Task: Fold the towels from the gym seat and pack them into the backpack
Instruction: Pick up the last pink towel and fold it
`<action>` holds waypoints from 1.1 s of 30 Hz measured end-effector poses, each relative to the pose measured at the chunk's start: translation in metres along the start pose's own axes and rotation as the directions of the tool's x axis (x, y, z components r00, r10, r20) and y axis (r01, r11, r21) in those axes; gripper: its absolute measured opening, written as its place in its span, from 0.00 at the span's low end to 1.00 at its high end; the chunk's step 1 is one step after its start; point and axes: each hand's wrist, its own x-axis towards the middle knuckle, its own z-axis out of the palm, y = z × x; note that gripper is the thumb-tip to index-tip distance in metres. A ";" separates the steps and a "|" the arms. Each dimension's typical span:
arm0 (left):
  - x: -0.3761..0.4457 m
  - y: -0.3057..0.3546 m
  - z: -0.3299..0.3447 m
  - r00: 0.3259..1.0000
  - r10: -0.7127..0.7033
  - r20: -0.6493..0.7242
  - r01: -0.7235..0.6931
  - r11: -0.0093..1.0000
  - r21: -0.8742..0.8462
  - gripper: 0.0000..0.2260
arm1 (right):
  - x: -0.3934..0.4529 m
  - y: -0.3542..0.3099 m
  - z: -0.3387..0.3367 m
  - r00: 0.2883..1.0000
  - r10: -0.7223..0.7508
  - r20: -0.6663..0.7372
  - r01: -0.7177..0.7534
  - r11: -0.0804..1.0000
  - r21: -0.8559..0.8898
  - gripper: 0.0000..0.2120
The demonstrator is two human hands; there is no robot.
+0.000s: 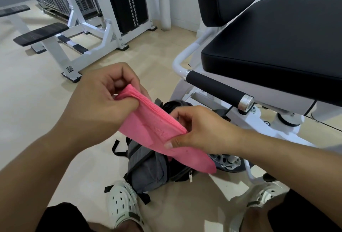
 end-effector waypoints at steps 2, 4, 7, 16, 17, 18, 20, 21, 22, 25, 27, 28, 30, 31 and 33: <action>0.001 -0.002 -0.001 0.999 -0.006 -0.032 0.006 1.000 -0.002 0.12 | 0.001 0.005 0.000 0.999 0.024 0.048 -0.021 0.998 -0.060 0.13; 0.002 -0.004 -0.002 0.997 -0.022 -0.069 0.021 1.000 -0.011 0.12 | 0.001 0.010 -0.002 0.999 0.034 0.041 -0.031 0.996 -0.082 0.14; 0.006 -0.010 -0.004 0.989 -0.071 -0.128 0.063 0.996 -0.066 0.14 | 0.001 0.017 -0.005 0.999 0.041 0.028 -0.037 0.993 -0.114 0.20; 0.023 -0.054 -0.025 0.886 -0.362 -0.289 0.332 0.931 -0.149 0.11 | 0.001 0.038 -0.021 0.970 0.245 -0.003 -0.240 0.947 -0.214 0.12; 0.024 -0.059 -0.027 0.870 -0.395 -0.295 0.363 0.918 -0.161 0.11 | 0.000 0.040 -0.022 0.963 0.268 -0.008 -0.262 0.936 -0.233 0.11; 0.025 -0.064 -0.030 0.853 -0.425 -0.303 0.392 0.905 -0.167 0.11 | -0.002 0.042 -0.022 0.960 0.280 -0.010 -0.274 0.931 -0.242 0.12; 0.026 -0.075 -0.035 0.823 -0.476 -0.308 0.451 0.879 -0.154 0.11 | -0.004 0.047 -0.022 0.956 0.291 -0.028 -0.290 0.930 -0.227 0.13; 0.026 -0.079 -0.037 0.813 -0.500 -0.298 0.482 0.865 -0.138 0.10 | -0.005 0.048 -0.022 0.954 0.296 -0.055 -0.300 0.931 -0.209 0.14; 0.026 -0.084 -0.039 0.805 -0.524 -0.279 0.513 0.850 -0.115 0.10 | -0.006 0.048 -0.023 0.950 0.296 -0.098 -0.310 0.932 -0.189 0.16; 0.024 -0.095 -0.039 0.799 -0.573 -0.184 0.572 0.818 -0.064 0.10 | -0.009 0.045 -0.022 0.934 0.260 -0.243 -0.296 0.947 -0.123 0.24; 0.022 -0.096 -0.036 0.816 -0.562 -0.140 0.562 0.826 -0.038 0.11 | -0.013 0.042 -0.018 0.931 0.237 -0.279 -0.256 0.966 -0.032 0.22; 0.021 -0.094 -0.032 0.828 -0.545 -0.135 0.547 0.837 -0.026 0.10 | -0.015 0.040 -0.016 0.933 0.222 -0.283 -0.221 0.975 0.035 0.20; 0.023 -0.088 -0.023 0.848 -0.514 -0.129 0.519 0.855 0.004 0.09 | -0.021 0.031 -0.010 0.945 0.163 -0.283 -0.120 0.979 0.164 0.17; 0.024 -0.083 -0.016 0.855 -0.505 -0.117 0.510 0.860 0.022 0.09 | -0.025 0.024 -0.006 0.954 0.120 -0.276 -0.062 0.976 0.209 0.14; 0.023 -0.072 -0.003 0.890 -0.454 -0.040 0.456 0.885 0.098 0.12 | -0.031 0.011 0.000 0.969 0.047 -0.244 0.021 0.963 0.269 0.11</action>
